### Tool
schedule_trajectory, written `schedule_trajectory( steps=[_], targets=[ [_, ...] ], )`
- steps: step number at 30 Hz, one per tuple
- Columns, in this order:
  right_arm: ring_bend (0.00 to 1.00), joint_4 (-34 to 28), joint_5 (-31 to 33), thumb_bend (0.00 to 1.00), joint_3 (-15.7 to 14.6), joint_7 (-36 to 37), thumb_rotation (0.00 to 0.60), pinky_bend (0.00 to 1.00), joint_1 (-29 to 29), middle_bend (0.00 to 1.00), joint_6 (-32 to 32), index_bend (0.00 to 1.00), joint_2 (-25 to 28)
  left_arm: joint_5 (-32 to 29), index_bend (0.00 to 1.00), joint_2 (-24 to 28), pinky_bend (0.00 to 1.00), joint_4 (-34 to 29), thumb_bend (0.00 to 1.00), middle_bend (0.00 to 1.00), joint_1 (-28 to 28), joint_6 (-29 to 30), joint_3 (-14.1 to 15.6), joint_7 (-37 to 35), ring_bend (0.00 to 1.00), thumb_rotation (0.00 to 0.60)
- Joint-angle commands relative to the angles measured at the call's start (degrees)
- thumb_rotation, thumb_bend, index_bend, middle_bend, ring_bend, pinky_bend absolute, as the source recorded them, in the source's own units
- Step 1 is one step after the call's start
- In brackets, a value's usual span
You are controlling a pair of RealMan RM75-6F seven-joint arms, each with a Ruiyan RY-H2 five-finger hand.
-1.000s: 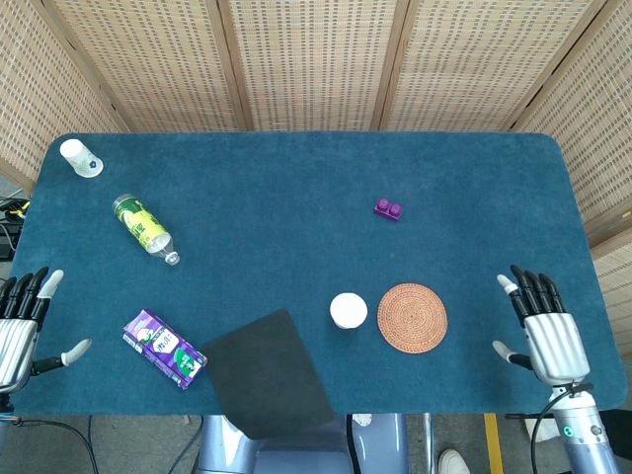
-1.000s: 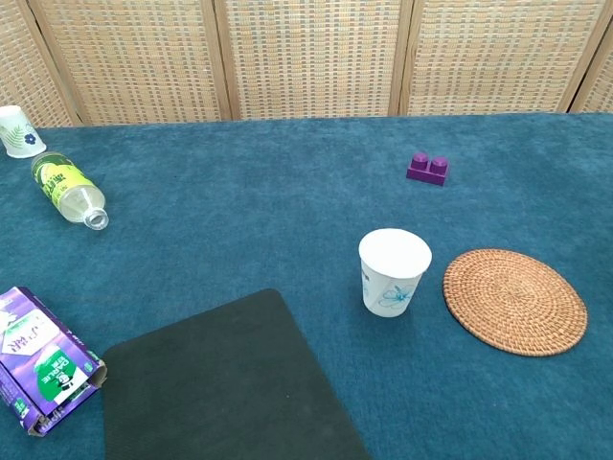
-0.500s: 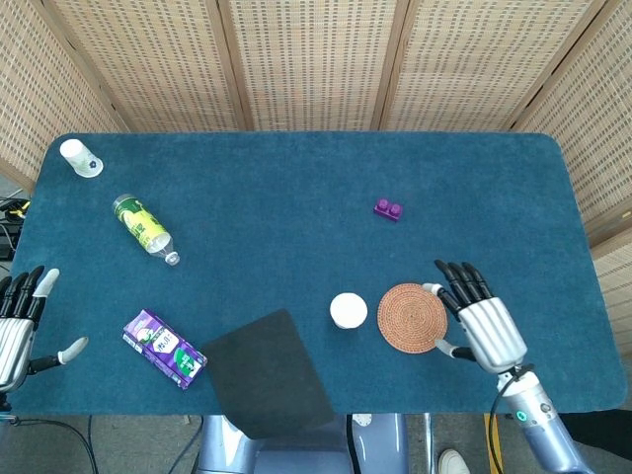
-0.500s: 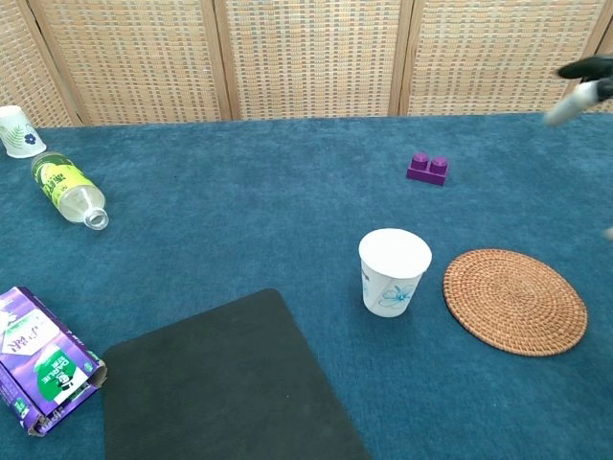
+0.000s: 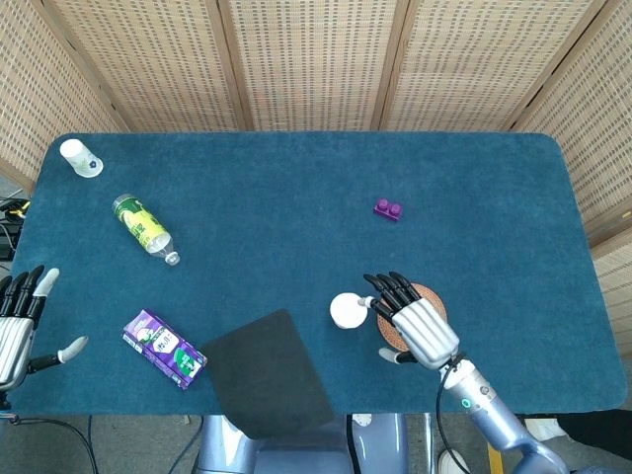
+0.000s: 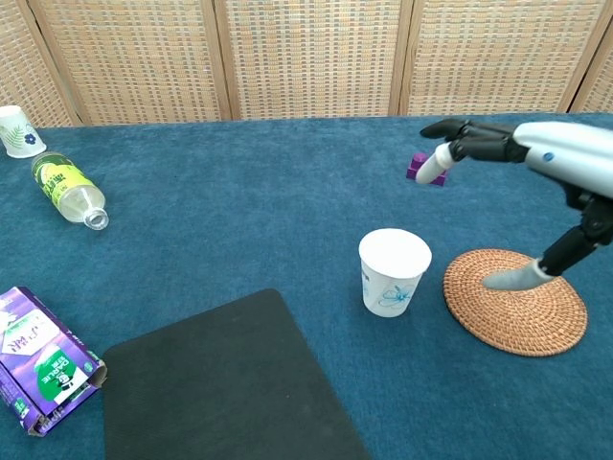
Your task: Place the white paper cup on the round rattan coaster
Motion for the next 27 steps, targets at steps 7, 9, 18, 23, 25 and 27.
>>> schedule_trajectory(
  steps=[7,9,18,23,25,27],
  targets=[
    [0.0,0.48,7.37,0.03,1.86,-6.54,0.6,0.0,4.29,0.0,-7.11,0.2,-4.35,-0.13,0.0,0.16,0.0,0.04,0.06,0.0,0.02,-0.01,-0.05,-0.69,0.0,0.0],
    [0.0,0.69,8.65,0.03,2.26,-7.85,0.6,0.0,4.99,0.0,-7.96,0.2,-4.77,-0.26,0.0,0.17,0.0,0.07,0.06,0.0,-0.02,-0.14,-0.07,-0.84,0.0,0.0],
    [0.0,1.45,13.6,0.03,3.46,-11.37,0.6,0.0,7.13,0.0,-10.37,0.19,-5.91,-0.38,0.0,0.27,0.0,0.09,0.06,0.0,-0.02,-0.17,-0.12,-1.29,0.0,0.0],
    [0.0,2.65,16.77,0.03,4.02,-13.16,0.6,0.0,8.84,0.0,-12.14,0.17,-6.69,-0.44,0.0,0.29,0.0,0.24,0.06,0.0,-0.04,-0.29,-0.09,-1.49,0.0,0.0],
    [0.0,3.45,18.57,0.03,4.46,-14.23,0.6,0.0,9.96,0.0,-13.44,0.17,-7.07,-0.49,0.0,0.32,0.0,0.31,0.06,0.0,-0.04,-0.32,-0.09,-1.66,0.0,0.0],
    [0.0,3.8,19.72,0.03,4.56,-15.05,0.6,0.0,10.58,0.0,-14.01,0.17,-7.21,-0.63,0.0,0.33,0.0,0.39,0.06,0.0,-0.08,-0.41,-0.17,-1.85,0.0,0.0]
  ],
)
